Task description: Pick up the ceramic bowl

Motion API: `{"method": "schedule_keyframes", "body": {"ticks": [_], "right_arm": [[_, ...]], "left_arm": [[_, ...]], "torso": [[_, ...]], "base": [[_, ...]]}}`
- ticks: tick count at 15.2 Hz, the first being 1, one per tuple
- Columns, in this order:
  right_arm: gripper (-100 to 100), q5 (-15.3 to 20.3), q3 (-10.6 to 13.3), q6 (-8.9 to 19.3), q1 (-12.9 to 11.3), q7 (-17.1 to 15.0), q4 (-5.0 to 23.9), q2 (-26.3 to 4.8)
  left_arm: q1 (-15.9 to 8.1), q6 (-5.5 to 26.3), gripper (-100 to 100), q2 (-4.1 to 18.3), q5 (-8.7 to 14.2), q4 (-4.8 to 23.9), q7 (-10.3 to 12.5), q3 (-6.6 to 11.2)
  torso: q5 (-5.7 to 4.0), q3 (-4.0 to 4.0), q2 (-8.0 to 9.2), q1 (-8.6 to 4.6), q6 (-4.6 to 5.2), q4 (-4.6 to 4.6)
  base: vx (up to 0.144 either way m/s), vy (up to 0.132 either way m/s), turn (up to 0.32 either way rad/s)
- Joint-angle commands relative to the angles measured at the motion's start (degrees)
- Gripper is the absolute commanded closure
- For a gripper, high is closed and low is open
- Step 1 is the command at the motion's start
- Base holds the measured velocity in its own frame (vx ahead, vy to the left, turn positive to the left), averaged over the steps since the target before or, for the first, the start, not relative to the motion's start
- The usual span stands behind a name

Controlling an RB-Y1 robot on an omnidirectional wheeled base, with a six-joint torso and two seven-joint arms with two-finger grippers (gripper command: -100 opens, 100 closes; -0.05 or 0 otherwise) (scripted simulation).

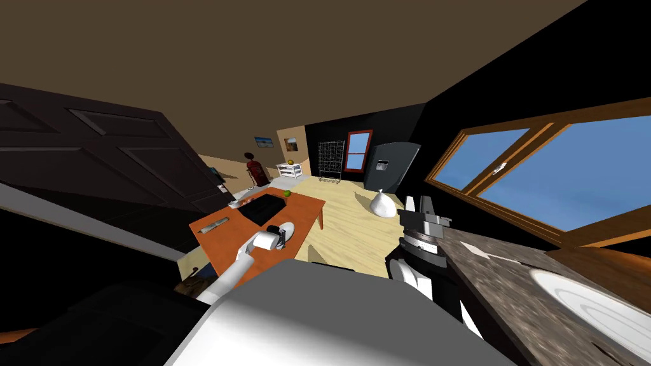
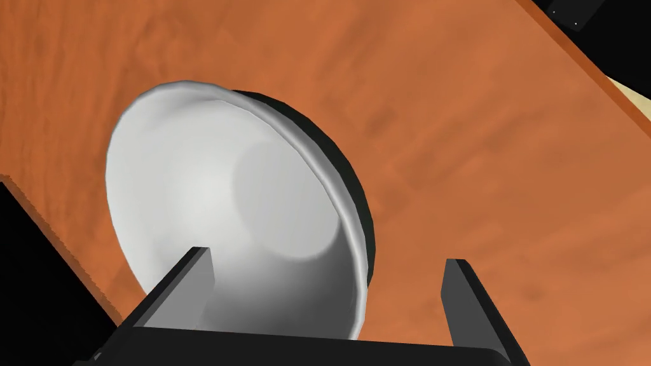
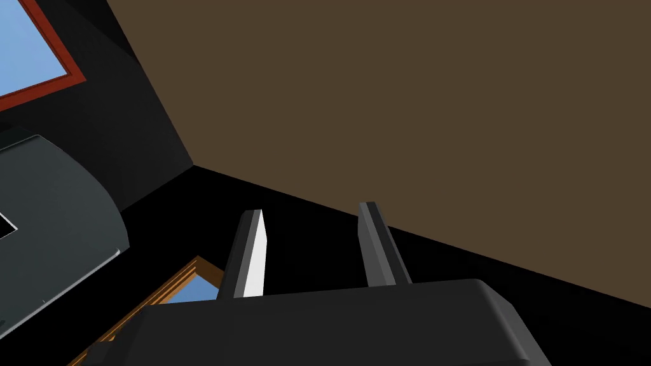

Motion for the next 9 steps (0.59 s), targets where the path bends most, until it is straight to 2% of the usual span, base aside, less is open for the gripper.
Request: {"method": "schedule_keyframes", "body": {"ticks": [1, 3, 4, 5, 9], "right_arm": [[0, 0.0, 0.0, 0.0, 0.0, 0.0, 0.0, 0.0], [0, 0.0, 0.0, 0.0, 0.0, 0.0, 0.0, 0.0], [0, 0.0, 0.0, 0.0, 0.0, 0.0, 0.0, 0.0], [0, 0.0, 0.0, 0.0, 0.0, 0.0, 0.0, 0.0], [0, 0.0, 0.0, 0.0, 0.0, 0.0, 0.0, 0.0]], "left_arm": [[-0.53, 2.06, -100, 0.19, 0.71, 1.77, 0.91, -0.02], [-0.78, 3.63, -100, 0.27, 1.09, 2.62, 1.65, -0.03], [-0.32, 2.79, -100, 0.28, 0.82, 1.47, 1.25, 0.05], [-0.66, 1.95, -100, -0.46, 0.44, 3.21, 0.83, 0.04], [-1.32, -0.45, -100, -1.92, -0.36, 6.57, -0.4, 0.03]], "torso": [[0.0, 0.0, 0.0, 0.0, 0.0, 0.0], [0.0, 0.0, 0.0, 0.01, 0.01, 0.0], [0.0, 0.0, 0.0, 0.0, 0.01, 0.0], [0.0, 0.0, 0.0, -0.02, -0.01, 0.0], [-0.01, -0.03, -0.05, -0.05, -0.01, -0.01]], "base": [[0.008, 0.019, -0.103], [0.007, 0.021, -0.102], [0.004, 0.013, -0.033], [0.007, 0.007, -0.01], [0.017, 0.009, -0.014]]}}
